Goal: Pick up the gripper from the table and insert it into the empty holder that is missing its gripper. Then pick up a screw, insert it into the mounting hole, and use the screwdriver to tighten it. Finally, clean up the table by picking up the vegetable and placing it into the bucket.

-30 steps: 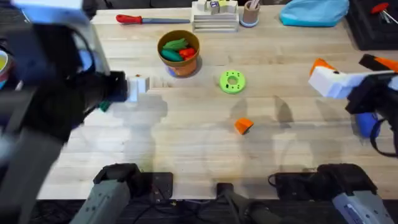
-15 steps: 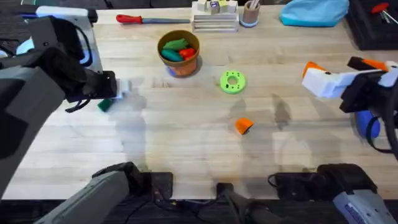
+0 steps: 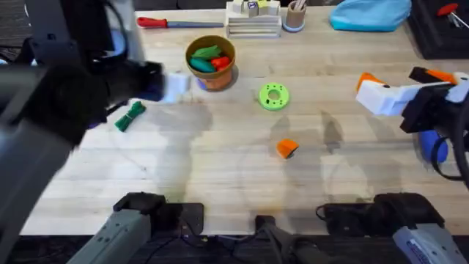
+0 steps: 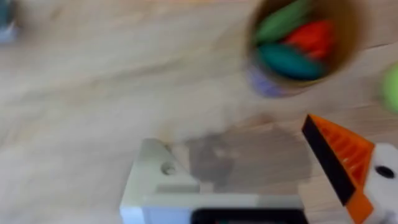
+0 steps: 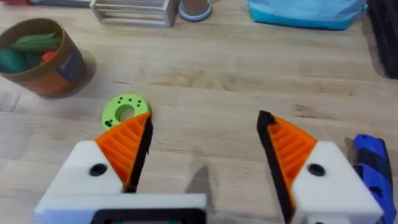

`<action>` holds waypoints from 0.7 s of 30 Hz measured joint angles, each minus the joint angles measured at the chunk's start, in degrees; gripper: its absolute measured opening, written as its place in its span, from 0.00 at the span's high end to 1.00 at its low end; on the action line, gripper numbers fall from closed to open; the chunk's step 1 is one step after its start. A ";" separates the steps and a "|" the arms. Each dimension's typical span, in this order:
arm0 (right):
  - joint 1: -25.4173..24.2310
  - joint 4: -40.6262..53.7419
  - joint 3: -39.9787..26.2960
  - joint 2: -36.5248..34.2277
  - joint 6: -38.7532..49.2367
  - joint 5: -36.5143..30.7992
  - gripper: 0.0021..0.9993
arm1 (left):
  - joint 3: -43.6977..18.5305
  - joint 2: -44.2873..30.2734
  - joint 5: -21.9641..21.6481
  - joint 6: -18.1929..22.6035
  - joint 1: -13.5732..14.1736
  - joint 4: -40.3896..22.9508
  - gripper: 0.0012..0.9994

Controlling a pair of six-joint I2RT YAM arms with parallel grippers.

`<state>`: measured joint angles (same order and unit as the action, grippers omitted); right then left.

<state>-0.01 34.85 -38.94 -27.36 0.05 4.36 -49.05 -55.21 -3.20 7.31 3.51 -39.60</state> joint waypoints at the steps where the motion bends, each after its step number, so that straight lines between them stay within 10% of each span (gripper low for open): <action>1: 0.00 0.00 0.00 -0.02 0.00 0.00 0.01 | -0.16 1.94 0.74 -1.34 3.70 0.88 0.00; 6: 0.00 0.00 0.00 -0.02 0.00 0.00 0.01 | -0.39 8.56 2.78 -6.43 20.31 8.82 0.00; 12: 0.00 0.02 0.00 -0.02 0.00 0.01 0.01 | -0.47 10.49 3.67 -8.48 32.59 18.34 0.01; 21: 0.00 0.04 0.00 0.01 0.00 0.02 0.01 | -0.71 10.28 3.69 -9.32 37.13 13.26 0.01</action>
<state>-0.01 34.89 -38.94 -27.35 0.05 4.38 -49.76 -44.93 0.49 -2.00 40.64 -26.34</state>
